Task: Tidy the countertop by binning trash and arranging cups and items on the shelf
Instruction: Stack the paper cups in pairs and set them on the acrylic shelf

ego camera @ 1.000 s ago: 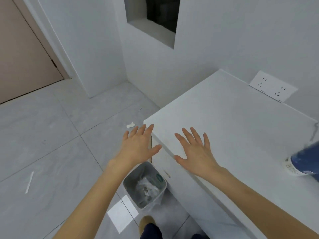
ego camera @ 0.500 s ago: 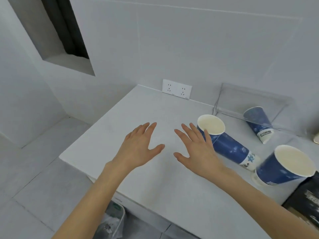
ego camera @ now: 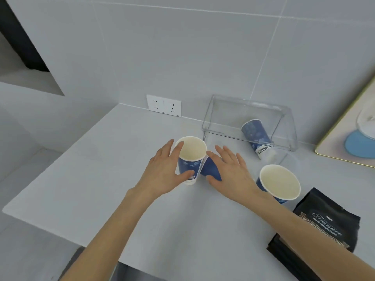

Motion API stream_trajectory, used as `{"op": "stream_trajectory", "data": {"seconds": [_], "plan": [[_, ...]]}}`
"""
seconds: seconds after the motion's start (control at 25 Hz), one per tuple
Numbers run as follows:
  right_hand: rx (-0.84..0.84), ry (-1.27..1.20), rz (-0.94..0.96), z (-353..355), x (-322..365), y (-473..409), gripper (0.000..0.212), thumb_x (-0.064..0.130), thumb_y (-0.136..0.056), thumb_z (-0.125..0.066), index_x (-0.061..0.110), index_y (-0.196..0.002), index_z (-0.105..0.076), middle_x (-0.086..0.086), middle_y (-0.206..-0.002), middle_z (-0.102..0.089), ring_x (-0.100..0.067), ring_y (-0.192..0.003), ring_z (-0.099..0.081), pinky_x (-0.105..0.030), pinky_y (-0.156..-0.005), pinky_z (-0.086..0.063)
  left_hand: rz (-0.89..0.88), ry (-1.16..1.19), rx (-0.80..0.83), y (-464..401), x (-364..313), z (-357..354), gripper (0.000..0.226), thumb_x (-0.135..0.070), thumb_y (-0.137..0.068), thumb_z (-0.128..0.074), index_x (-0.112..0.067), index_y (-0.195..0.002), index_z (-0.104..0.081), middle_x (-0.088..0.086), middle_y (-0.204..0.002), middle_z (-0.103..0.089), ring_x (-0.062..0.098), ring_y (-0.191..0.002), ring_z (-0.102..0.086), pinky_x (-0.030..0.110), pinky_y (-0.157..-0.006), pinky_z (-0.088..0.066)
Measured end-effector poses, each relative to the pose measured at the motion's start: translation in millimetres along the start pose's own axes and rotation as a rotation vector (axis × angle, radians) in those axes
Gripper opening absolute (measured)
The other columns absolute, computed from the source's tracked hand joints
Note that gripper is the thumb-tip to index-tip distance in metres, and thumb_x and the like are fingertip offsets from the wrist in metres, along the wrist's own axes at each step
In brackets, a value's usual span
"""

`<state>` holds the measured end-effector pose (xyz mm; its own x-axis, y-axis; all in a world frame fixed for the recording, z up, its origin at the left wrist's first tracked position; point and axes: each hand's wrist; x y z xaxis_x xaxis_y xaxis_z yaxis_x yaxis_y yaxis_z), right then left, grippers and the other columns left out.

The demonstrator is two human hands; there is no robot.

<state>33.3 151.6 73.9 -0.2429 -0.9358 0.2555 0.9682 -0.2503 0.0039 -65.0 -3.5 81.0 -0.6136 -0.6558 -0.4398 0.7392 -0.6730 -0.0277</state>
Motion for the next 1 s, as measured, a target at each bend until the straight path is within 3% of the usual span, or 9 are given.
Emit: {"op": "stream_trajectory", "data": {"seconds": [0.36,0.52,0.64,0.8,1.0], "plan": [[0.273,0.050,-0.217,-30,-23,-57,0.079,0.030,-0.081,-0.057,0.022,-0.143,-0.008,-0.017,-0.151,-0.012,-0.032,-0.140,-0.011,-0.045,-0.113,-0.016,-0.044,0.031,0.094,-48,7,-19,0.099,-0.051,-0.070,-0.064,-0.026,-0.139,0.002,0.009,-0.154,0.002,0.026,-0.139,-0.008,0.043,-0.108,-0.024],[0.313,0.168,-0.203,-39,-25,-78,0.076,0.026,-0.080,-0.059,0.019,-0.140,-0.014,-0.018,-0.141,-0.028,-0.035,-0.130,-0.029,-0.045,-0.104,-0.030,-0.056,0.075,0.106,-63,15,-30,0.086,-0.048,-0.072,-0.063,-0.022,-0.137,-0.014,0.005,-0.152,-0.010,0.029,-0.131,-0.026,0.042,-0.099,-0.035],[0.291,0.120,-0.195,-41,-34,-81,0.063,0.013,-0.081,-0.056,0.018,-0.136,-0.025,-0.015,-0.132,-0.040,-0.035,-0.117,-0.044,-0.042,-0.092,-0.041,-0.088,0.133,0.070,-68,23,-31,0.081,-0.046,-0.070,-0.066,-0.024,-0.134,-0.020,-0.002,-0.147,-0.019,0.028,-0.119,-0.042,0.037,-0.086,-0.044],[0.216,0.025,-0.206,-36,-43,-75,0.059,0.014,-0.080,-0.058,0.019,-0.132,-0.030,-0.014,-0.131,-0.040,-0.033,-0.115,-0.045,-0.041,-0.088,-0.046,-0.077,0.134,0.070,-69,35,-27,0.085,-0.047,-0.066,-0.068,-0.025,-0.133,-0.019,-0.004,-0.145,-0.021,0.026,-0.117,-0.045,0.032,-0.081,-0.042],[-0.120,-0.296,-0.206,0,-40,-66,0.058,0.016,-0.077,-0.064,0.017,-0.128,-0.036,-0.012,-0.130,-0.041,-0.030,-0.111,-0.050,-0.037,-0.090,-0.044,-0.070,0.180,0.076,-68,43,-25,0.094,-0.045,-0.064,-0.072,-0.025,-0.136,-0.015,-0.006,-0.145,-0.023,0.024,-0.119,-0.043,0.035,-0.082,-0.042]]}}
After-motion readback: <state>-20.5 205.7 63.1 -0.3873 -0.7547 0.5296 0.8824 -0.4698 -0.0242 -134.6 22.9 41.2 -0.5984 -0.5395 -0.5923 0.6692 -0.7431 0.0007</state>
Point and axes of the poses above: each hand's wrist, its own y-axis away from the middle knuckle, its own z-axis out of the back of the hand, x = y × z
